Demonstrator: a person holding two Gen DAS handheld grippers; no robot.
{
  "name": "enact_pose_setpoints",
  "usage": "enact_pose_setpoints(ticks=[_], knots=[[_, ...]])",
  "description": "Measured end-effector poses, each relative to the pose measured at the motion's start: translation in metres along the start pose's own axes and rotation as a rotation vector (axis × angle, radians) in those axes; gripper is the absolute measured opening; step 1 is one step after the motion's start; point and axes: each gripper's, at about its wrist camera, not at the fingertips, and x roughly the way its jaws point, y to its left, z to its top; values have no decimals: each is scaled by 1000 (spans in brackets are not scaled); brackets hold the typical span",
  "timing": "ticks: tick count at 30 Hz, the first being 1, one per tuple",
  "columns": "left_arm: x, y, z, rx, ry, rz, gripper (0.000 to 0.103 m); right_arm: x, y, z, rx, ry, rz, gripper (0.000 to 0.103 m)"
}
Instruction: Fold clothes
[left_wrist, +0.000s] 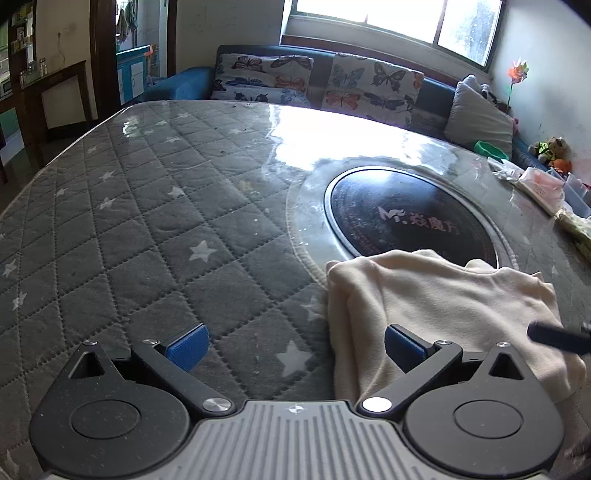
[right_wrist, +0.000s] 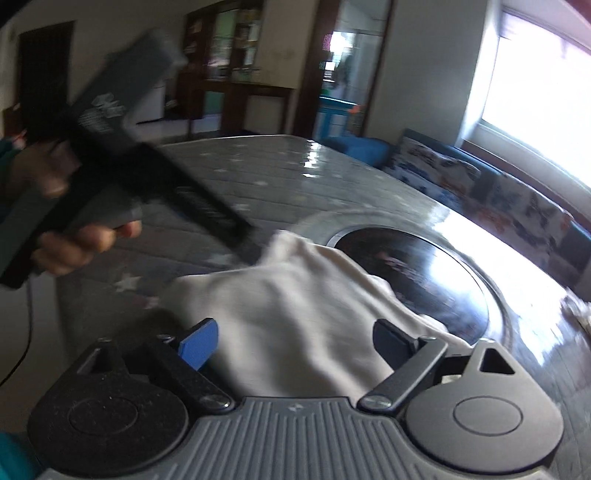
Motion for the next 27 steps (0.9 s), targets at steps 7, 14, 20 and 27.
enact_pose_setpoints(ticks=[7,14,20,27], knots=[[3,6,0,-30,25,0,103,7,36,7,-96,13,50,73],[3,5,-2,-32,36,-13,103,19,54,9,-125,36,55,62],[4,6,-2,-41,43,-17,103,23,56,10,-108,48,57,48],[3,5,0,-51,47,-22,103,21,61,7,-132,47,58,45]])
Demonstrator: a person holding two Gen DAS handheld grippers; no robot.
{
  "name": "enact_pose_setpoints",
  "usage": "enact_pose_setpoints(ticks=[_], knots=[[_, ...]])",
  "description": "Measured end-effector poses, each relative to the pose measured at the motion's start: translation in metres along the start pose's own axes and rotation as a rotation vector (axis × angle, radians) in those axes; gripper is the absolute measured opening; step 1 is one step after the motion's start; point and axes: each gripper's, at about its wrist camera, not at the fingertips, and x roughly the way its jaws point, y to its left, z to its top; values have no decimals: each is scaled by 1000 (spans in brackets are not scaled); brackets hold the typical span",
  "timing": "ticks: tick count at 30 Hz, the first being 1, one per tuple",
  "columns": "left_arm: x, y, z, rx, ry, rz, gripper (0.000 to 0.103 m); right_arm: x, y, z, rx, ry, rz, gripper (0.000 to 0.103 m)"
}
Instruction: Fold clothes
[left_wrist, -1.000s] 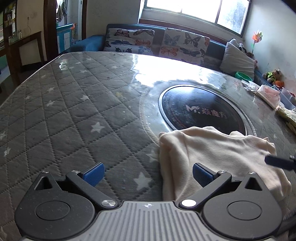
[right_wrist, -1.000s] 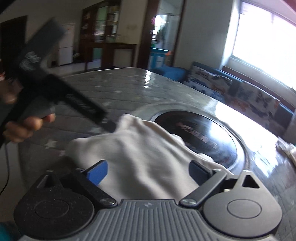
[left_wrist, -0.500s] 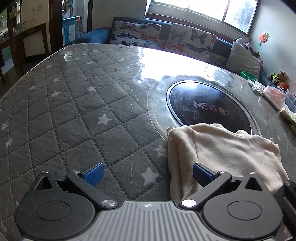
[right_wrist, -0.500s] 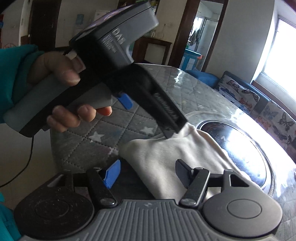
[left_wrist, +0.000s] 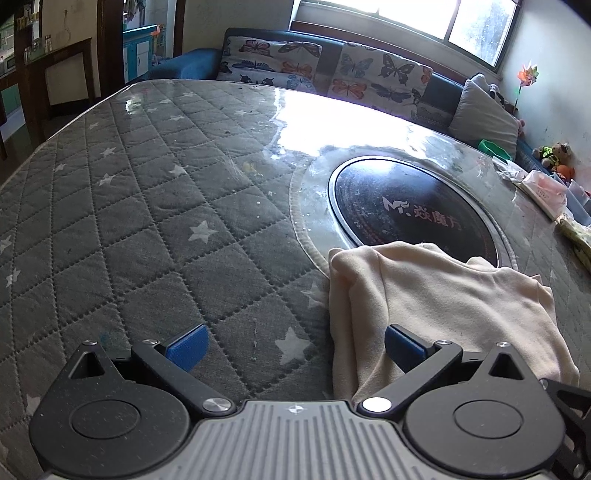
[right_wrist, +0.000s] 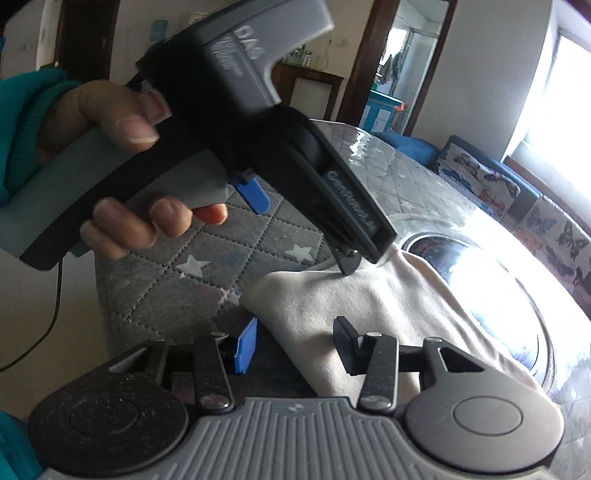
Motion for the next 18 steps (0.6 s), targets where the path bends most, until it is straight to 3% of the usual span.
enact_pose_setpoints(ticks=[4,7,10,18], knots=[[-2,0,1,-12,0,-12,103,2,8,0,-26,-6,11,42],[-5,2,2,-28,3,-23,103,6,5,-1,17,-9,20,17],[-5,7,4,-75,20,-53,103,0,-10,0,118,-38,49,7],[3,13,9,-257,97,-197,103,-29,-63,-2,375,-133,131,5]])
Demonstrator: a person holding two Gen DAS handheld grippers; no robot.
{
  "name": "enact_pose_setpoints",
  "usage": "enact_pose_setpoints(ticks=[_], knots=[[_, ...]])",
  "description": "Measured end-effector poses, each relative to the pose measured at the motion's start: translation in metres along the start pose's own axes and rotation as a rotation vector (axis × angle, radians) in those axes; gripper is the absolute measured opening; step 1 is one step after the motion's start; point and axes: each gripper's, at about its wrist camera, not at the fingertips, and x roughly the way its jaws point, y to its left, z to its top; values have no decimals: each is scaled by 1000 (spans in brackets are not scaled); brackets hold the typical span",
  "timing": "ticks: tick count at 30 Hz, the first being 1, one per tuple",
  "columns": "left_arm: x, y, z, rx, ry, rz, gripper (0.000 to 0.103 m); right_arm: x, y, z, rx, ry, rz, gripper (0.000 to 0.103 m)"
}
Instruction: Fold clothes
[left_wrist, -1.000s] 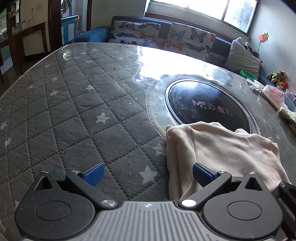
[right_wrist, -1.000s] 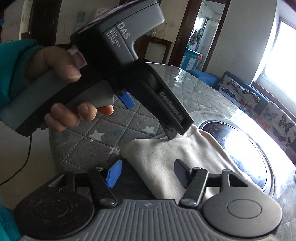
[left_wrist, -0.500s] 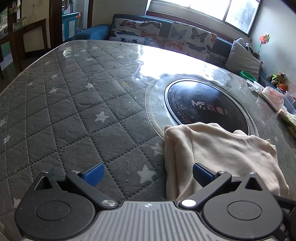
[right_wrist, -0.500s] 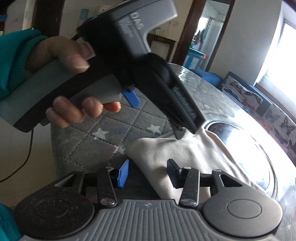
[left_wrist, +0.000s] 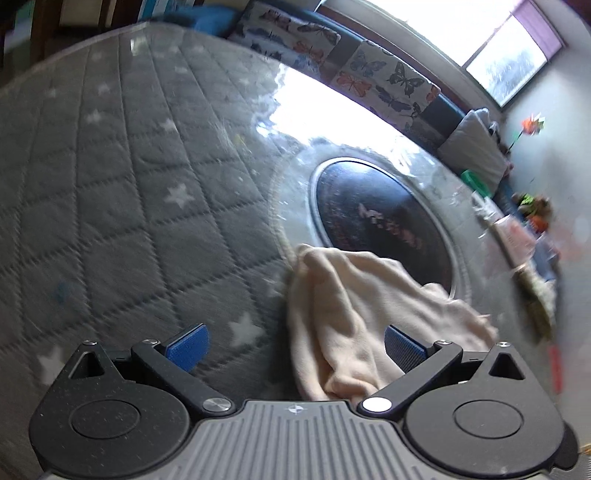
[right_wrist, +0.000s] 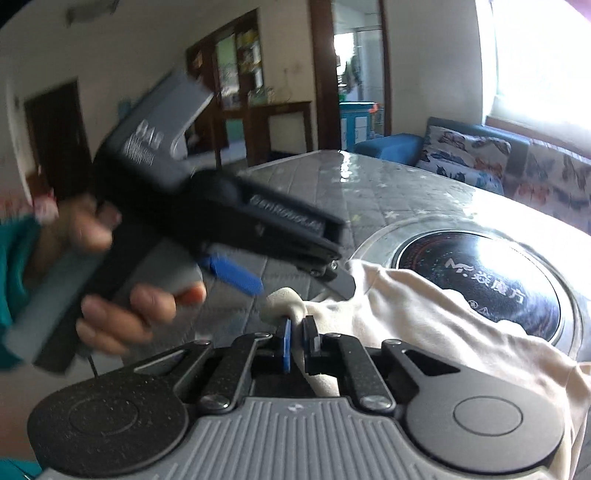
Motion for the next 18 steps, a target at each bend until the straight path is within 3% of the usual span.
enact_pose_setpoints(ticks=[4,9,12,14,17,18], knots=[[8,-9,0,-10,34,-36,102,-15,-20,0,57,-38,17,5],[15,-19,-1,3,41,-76,95,-23,-15,-1,74,-59,39,5],[19,-23,-3,31,39,-105,74,-22,-15,-2,77,-62,57,5],[21,-23,-4,34,37,-115,54,-17,-17,-2,75,-57,68,5],[23,-21,-4,37,38,-115,34,-19,-20,-5,81,-50,77,5],[24,-20,-4,41,37,-109,31,-22,-22,-7,83,-56,68,10]])
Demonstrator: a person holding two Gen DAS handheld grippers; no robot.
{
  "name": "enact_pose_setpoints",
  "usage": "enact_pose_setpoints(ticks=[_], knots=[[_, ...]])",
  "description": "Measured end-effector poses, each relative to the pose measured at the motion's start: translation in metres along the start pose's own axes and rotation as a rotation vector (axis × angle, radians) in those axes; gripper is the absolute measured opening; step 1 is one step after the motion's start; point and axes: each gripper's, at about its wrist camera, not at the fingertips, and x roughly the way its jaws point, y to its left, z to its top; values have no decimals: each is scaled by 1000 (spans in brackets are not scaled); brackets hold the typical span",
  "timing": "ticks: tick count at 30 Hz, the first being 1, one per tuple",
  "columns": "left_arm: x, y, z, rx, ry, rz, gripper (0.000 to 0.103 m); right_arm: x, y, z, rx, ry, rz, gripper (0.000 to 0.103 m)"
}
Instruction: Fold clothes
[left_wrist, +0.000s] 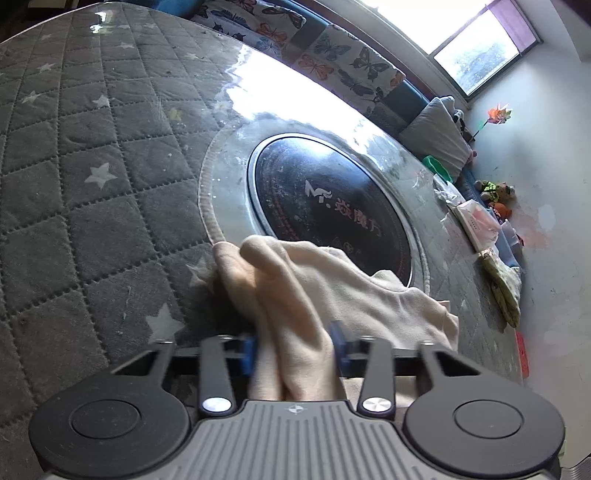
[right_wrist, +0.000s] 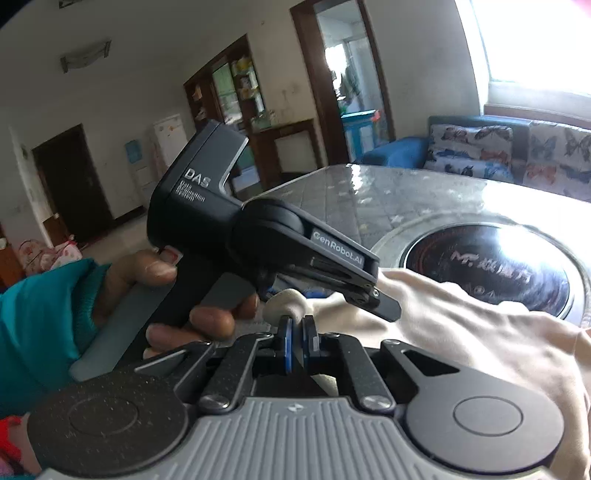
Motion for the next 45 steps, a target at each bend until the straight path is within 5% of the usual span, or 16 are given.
enact_pose_setpoints(ticks=[3,8,12,17,22,23,25,27,35,45], knots=[[-1,3,0,10,1,2,25,-14,-12,-2,17,-21,-43,20],[0,-1,-1,55,-8,21,25,-36,-62,-5,64,-24,-251,42],[0,-5,0,80,-13,40,26,-46,-111,-11,129,11,-419,45],[2,-8,0,97,-15,56,26,-43,-160,-23,270,29,-482,46],[3,-12,1,125,-17,74,26,-33,-174,-33,365,22,-444,45],[4,-13,0,134,-18,79,26,-33,-175,-35,381,16,-428,41],[4,-17,0,156,-22,90,25,-34,-173,-34,384,12,-406,16],[3,-23,0,182,-31,101,24,-37,-166,-31,378,0,-390,13],[0,-61,11,266,-50,64,20,-78,-153,-11,318,-85,-409,11],[46,-141,10,394,-2,0,20,-150,-172,-4,280,-154,-585,11]])
